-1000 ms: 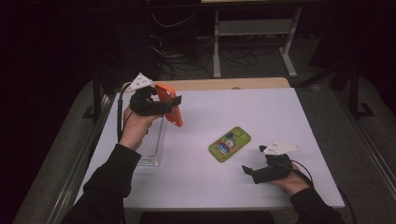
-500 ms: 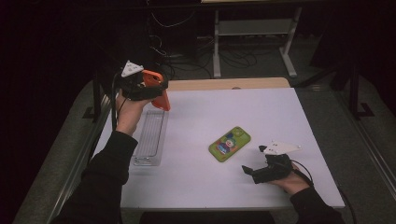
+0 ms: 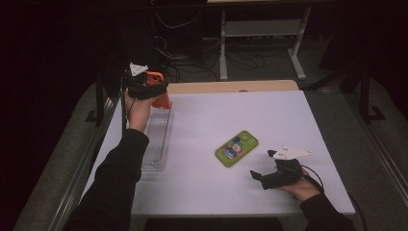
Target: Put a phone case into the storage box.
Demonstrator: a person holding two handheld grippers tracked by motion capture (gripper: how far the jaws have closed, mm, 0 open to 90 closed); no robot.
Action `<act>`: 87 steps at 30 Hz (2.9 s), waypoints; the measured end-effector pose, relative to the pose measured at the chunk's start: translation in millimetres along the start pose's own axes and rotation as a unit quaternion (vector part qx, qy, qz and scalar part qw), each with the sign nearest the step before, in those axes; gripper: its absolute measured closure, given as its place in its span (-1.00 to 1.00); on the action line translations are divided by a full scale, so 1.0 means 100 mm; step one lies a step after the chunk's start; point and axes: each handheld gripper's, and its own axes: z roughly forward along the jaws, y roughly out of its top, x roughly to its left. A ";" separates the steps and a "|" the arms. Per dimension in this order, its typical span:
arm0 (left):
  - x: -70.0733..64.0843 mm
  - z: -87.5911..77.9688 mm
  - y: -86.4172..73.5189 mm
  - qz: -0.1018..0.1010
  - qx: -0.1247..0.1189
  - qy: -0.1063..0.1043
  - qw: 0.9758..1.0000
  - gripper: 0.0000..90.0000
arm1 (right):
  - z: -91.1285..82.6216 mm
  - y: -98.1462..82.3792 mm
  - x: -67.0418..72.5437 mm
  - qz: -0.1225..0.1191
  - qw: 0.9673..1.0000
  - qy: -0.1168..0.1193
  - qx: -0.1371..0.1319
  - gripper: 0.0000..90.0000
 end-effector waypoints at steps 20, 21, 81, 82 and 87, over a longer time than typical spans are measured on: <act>0.08 0.37 -0.33 -0.021 0.029 0.053 0.998 -0.66 | -0.04 -0.01 -0.01 0.004 1.000 -0.001 -0.004 -1.00; 0.07 0.38 -0.35 -0.022 0.028 0.053 0.998 -0.66 | -0.04 -0.01 -0.01 0.004 1.000 -0.001 -0.004 -1.00; -0.25 -0.43 -0.37 0.063 0.096 -0.137 0.984 -1.00 | -0.04 0.04 0.05 0.002 1.000 -0.004 0.001 -1.00; -0.30 -0.46 -0.38 0.067 0.097 -0.150 0.982 -1.00 | -0.05 0.03 0.05 -0.002 1.000 -0.004 0.000 -1.00; -0.51 -0.58 -0.42 0.072 0.093 -0.184 0.976 -1.00 | -0.07 0.03 0.04 0.001 1.000 -0.005 -0.009 -1.00</act>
